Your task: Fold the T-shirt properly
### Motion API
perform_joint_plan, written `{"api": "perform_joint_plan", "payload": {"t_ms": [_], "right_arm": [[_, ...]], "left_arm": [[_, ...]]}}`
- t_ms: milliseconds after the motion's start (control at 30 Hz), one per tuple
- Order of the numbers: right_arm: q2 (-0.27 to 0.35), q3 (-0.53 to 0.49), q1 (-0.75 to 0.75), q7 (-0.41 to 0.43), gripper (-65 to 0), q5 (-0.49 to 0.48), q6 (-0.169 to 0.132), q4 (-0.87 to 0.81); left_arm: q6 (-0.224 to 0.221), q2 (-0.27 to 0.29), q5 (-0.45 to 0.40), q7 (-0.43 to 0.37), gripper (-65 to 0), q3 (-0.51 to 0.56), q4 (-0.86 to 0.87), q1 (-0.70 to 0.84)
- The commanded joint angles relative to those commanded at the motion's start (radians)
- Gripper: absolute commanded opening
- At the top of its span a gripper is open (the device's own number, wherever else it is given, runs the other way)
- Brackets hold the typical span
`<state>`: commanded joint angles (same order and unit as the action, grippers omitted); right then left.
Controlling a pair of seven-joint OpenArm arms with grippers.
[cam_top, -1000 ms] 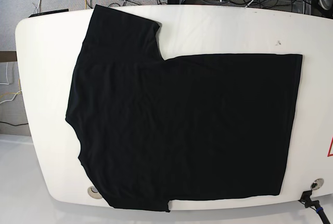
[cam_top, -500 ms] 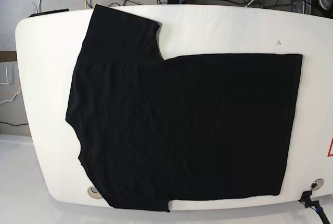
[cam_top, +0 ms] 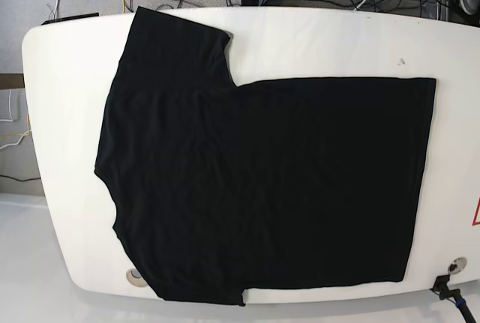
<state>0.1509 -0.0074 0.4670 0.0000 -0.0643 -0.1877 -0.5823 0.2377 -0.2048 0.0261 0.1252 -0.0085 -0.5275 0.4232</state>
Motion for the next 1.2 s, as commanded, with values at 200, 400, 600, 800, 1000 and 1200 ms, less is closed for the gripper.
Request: {"api": "perform_joint_plan", "payload": {"t_ms": [200, 400, 600, 800, 1000, 1200], "right_arm": [[0.057, -0.001, 0.203, -0.003, -65.0, -0.001, 0.007, -0.239], [0.116, 0.005, 0.370, -0.005, -65.0, -0.012, 0.008, -0.482], [0.130, 0.013, 0.453, 0.046, -65.0, -0.045, -0.015, -0.608], [0.154, 0.064, 0.593, 0.056, -65.0, -0.124, -0.026, -0.870], [0.147, 0.181, 0.672, 0.037, -65.0, -0.154, -0.049, -1.091], [0.127, 0.290, 0.691, 0.025, -65.0, -0.166, -0.053, -1.273]], "left_arm": [[0.049, -0.068, 0.010, 0.002, -64.9, -0.002, -0.265, 0.217], [0.015, -0.123, 0.035, 0.020, -65.0, -0.033, -0.606, 0.432], [0.039, -0.130, 0.044, 0.065, -65.0, -0.017, -0.687, 0.498], [0.055, -0.149, 0.057, 0.089, -65.0, -0.066, -0.971, 0.639], [0.064, -0.152, 0.051, 0.093, -65.0, -0.185, -1.259, 0.748], [0.059, -0.153, 0.048, 0.036, -65.0, -0.246, -1.479, 0.824]]}}
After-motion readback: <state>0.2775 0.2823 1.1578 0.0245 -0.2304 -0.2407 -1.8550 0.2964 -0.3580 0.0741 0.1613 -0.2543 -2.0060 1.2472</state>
